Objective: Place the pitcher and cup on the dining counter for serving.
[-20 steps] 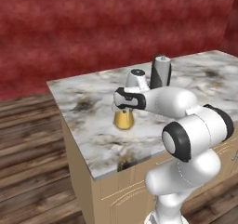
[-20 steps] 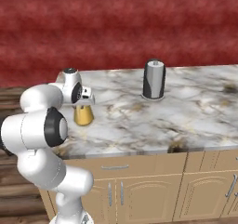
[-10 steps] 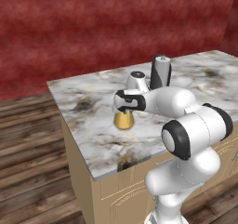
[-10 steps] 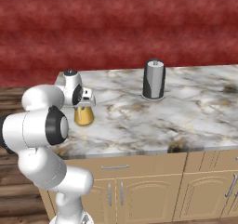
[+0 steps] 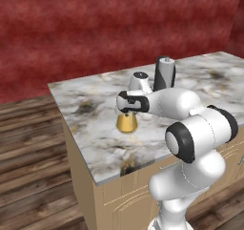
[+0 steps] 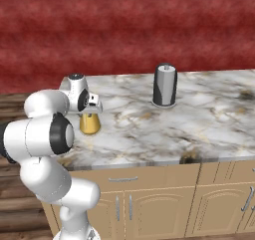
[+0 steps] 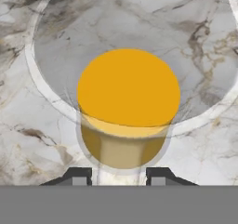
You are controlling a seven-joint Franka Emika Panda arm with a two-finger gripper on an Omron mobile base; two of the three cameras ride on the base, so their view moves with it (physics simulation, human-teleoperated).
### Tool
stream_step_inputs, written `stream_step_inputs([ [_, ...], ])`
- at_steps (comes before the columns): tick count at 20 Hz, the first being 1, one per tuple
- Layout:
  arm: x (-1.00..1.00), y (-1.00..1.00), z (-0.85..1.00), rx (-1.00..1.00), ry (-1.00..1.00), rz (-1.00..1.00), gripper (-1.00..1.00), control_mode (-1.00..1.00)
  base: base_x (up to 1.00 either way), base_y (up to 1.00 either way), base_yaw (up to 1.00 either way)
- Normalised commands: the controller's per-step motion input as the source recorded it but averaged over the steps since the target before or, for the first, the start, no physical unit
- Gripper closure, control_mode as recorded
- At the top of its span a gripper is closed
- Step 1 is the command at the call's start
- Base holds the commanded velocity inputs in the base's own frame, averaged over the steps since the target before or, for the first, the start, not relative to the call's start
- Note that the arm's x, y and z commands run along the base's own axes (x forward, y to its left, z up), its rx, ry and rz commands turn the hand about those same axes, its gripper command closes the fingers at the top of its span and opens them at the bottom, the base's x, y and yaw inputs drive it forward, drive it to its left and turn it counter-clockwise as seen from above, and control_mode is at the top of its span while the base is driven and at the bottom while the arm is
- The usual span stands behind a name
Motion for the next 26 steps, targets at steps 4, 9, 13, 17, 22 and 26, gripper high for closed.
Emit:
stream_step_inputs([
  [4, -0.11, 0.0, 0.15, 0.0, 0.0, 0.0, -1.0, -1.0, 0.0, 0.0, 0.0],
  [9, -0.42, 0.0, 0.35, 0.0, -0.01, 0.0, -1.0, -1.0, 0.0, 0.0, 0.0],
  [13, -0.61, 0.0, 0.46, 0.0, -0.06, 0.0, -1.0, -1.0, 0.0, 0.0, 0.0],
  [17, -0.85, 0.0, 0.46, 0.0, -0.09, 0.0, -1.0, -1.0, 0.0, 0.0, 0.0],
  [22, -0.98, -0.02, 0.4, 0.0, -0.15, 0.0, -1.0, -1.0, 0.0, 0.0, 0.0],
  [26, -0.93, -0.06, 0.29, 0.0, -0.19, 0.0, -1.0, -1.0, 0.0, 0.0, 0.0],
])
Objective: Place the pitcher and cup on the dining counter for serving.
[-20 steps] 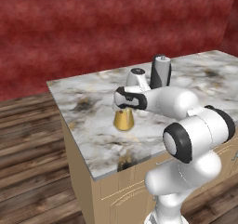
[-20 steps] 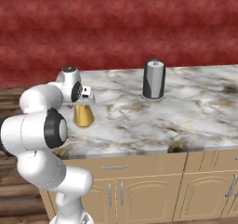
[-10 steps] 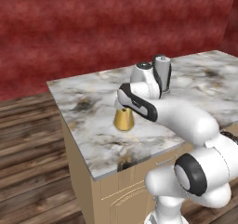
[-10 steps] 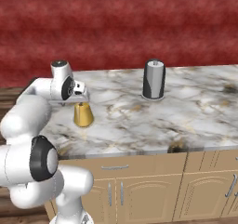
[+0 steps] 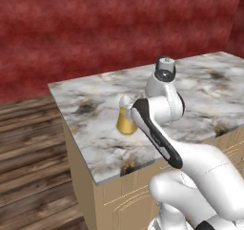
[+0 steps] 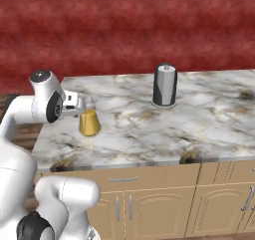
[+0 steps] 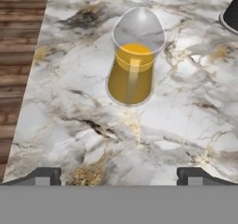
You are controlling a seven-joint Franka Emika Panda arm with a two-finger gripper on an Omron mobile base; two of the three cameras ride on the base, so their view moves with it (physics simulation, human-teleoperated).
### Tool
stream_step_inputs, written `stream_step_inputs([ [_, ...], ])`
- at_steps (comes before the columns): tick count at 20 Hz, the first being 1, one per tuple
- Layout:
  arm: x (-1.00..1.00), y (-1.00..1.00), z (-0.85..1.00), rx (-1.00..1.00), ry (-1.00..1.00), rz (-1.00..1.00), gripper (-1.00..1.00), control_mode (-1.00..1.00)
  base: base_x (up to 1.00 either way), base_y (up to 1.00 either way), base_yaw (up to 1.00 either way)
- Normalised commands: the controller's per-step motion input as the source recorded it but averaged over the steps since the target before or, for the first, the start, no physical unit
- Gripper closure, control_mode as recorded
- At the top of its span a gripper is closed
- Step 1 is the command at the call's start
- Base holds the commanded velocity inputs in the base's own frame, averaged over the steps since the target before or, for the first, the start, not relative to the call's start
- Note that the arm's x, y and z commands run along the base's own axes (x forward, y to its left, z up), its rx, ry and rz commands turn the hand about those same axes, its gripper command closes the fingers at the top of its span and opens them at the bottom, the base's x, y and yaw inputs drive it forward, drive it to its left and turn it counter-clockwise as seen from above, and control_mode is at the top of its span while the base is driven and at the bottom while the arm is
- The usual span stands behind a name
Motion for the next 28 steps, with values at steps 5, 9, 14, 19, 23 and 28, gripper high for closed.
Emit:
stream_step_inputs([
  [5, -0.24, 0.0, 0.02, 0.0, -0.06, 0.0, -1.0, -1.0, 0.0, 0.0, 0.0],
  [9, -0.11, 0.0, 0.0, 0.0, -0.03, 0.0, -1.0, 1.0, -0.45, -0.03, -0.12],
  [14, 0.0, 0.0, 0.0, 0.0, 0.0, 0.0, -1.0, 1.0, -0.82, -0.1, -0.46],
  [19, 0.0, 0.0, 0.0, 0.0, 0.0, 0.0, -1.0, 1.0, -0.81, -0.12, -0.59],
  [23, 0.0, 0.0, 0.0, 0.0, 0.0, 0.0, -1.0, 1.0, -0.79, -0.12, -0.62],
  [28, 0.0, 0.0, 0.0, 0.0, 0.0, 0.0, -1.0, 1.0, -0.75, -0.15, -0.63],
])
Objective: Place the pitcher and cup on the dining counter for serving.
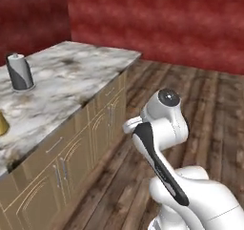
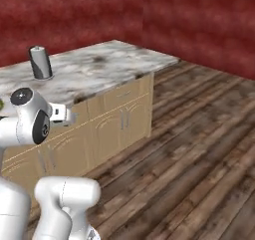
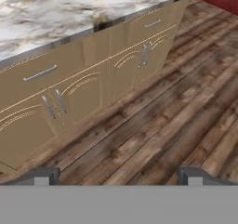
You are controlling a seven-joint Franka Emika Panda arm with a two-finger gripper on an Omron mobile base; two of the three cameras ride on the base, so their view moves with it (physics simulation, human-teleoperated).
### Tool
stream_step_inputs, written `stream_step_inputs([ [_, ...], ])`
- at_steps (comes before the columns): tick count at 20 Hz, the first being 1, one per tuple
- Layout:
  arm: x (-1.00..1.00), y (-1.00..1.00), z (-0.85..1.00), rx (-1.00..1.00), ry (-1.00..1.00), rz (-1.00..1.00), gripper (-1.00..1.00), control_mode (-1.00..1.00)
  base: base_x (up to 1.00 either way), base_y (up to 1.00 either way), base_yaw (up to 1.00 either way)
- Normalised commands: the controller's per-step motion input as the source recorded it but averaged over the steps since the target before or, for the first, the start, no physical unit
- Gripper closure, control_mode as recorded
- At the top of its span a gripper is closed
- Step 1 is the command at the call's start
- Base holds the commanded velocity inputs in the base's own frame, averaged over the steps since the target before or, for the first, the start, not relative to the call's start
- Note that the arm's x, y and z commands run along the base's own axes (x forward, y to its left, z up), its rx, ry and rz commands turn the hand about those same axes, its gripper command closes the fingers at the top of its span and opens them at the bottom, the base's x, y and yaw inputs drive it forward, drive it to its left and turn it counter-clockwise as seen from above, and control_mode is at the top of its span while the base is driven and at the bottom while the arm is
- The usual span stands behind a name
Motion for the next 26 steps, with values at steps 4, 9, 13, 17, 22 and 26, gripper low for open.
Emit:
stream_step_inputs([
  [4, 0.0, 0.0, 0.0, 0.0, 0.0, 0.0, -1.0, 1.0, -0.63, -0.17, -0.67],
  [9, 0.0, 0.0, 0.0, 0.0, 0.0, 0.0, -1.0, 1.0, -0.33, -0.18, -0.77],
  [13, 0.0, 0.0, 0.0, 0.0, 0.0, 0.0, -1.0, 1.0, -0.04, -0.14, -0.86],
  [17, 0.0, 0.0, 0.0, 0.0, 0.0, 0.0, -1.0, 1.0, 0.0, -0.09, -0.89],
  [22, 0.0, 0.0, 0.0, 0.0, 0.0, 0.0, -1.0, 1.0, 0.0, -0.03, -0.91],
  [26, 0.0, 0.0, 0.0, 0.0, 0.0, 0.0, -1.0, 1.0, 0.0, -0.06, -0.9],
])
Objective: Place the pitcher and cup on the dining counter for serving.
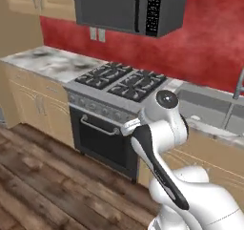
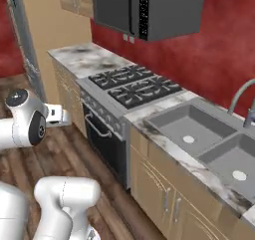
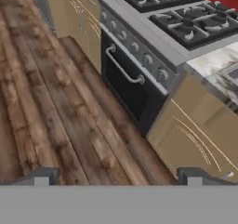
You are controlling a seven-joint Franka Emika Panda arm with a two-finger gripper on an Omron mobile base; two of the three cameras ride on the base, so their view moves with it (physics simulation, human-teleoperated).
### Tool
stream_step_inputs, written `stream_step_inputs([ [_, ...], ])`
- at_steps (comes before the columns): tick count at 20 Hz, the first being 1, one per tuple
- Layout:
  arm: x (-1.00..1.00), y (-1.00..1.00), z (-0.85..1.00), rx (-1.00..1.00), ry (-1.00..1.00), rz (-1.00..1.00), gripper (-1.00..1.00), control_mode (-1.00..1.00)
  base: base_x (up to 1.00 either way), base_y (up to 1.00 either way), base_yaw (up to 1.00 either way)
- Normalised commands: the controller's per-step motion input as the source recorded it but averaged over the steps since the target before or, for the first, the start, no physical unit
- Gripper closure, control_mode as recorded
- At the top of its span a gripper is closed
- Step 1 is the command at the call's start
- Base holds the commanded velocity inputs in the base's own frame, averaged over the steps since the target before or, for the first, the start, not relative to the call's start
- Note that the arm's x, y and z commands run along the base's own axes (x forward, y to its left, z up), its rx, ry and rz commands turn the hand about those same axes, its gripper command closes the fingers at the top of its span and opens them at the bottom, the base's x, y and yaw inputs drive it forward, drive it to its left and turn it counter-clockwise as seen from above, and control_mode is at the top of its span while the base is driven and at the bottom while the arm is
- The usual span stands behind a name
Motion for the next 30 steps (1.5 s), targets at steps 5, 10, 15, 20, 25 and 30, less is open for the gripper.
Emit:
stream_step_inputs([
  [5, 0.0, 0.0, 0.0, 0.0, 0.0, 0.0, -1.0, 1.0, 0.0, -0.07, -0.89],
  [10, 0.0, 0.0, 0.0, 0.0, 0.0, 0.0, -1.0, 1.0, 0.0, -0.16, -0.86],
  [15, 0.0, 0.0, 0.0, 0.0, 0.0, 0.0, -1.0, 1.0, 0.0, -0.4, -0.78],
  [20, 0.0, 0.0, 0.0, 0.0, 0.0, 0.0, -1.0, 1.0, 0.0, -0.88, -0.43],
  [25, 0.0, 0.0, 0.0, 0.0, 0.0, 0.0, -1.0, 1.0, 0.0, -0.99, -0.17],
  [30, 0.0, 0.0, 0.0, 0.0, 0.0, 0.0, -1.0, 1.0, 0.0, -1.0, -0.11],
])
